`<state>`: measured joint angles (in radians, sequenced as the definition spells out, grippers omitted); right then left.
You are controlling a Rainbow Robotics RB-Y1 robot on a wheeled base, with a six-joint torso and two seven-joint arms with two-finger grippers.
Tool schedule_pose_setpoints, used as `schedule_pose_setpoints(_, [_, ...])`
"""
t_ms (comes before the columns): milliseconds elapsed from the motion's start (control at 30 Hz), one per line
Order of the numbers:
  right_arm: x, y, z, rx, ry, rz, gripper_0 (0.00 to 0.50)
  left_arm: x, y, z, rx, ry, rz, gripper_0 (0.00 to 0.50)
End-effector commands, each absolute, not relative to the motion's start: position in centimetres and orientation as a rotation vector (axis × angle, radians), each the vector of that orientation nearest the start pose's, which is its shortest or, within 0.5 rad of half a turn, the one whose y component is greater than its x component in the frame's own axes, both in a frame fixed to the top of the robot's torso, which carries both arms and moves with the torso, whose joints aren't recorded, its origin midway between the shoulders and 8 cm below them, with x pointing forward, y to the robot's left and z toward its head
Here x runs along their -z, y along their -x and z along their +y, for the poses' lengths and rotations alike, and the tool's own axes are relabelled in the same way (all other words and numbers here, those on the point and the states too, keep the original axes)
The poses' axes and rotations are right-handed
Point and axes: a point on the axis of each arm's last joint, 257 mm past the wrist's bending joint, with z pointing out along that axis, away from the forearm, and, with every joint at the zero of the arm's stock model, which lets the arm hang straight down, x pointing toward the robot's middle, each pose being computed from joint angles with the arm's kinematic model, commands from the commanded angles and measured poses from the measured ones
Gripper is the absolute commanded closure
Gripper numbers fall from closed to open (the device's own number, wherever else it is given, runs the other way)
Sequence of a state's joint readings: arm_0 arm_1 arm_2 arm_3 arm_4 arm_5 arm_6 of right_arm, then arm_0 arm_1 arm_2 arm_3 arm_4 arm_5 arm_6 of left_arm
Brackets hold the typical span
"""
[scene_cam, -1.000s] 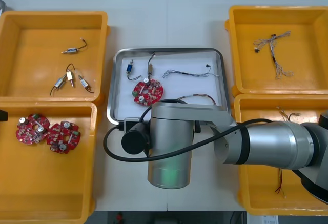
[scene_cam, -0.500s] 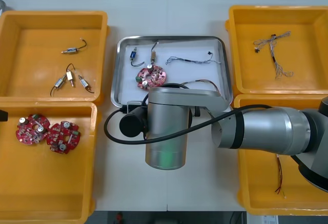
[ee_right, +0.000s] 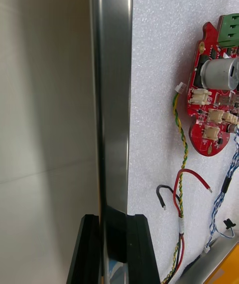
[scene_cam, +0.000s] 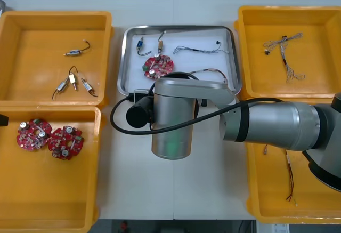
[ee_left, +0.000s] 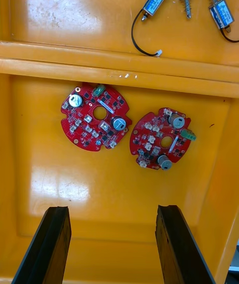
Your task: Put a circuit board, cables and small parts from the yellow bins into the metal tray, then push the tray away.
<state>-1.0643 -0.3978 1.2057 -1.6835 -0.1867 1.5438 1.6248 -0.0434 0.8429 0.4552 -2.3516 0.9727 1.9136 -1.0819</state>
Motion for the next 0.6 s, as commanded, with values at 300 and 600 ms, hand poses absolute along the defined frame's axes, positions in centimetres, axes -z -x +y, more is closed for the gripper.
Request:
schedule_pose_setpoints(300, [17.0,-55.1,2.0,0.894,1.59,1.572,0.5,13.1,-33.6,39.1,-0.089,0.079,2.619,0.0])
schedule_pose_setpoints(600, [15.8,-57.3,2.5,0.899,1.567,1.508,0.5,13.1,-33.6,39.1,-0.089,0.079,2.619,0.0])
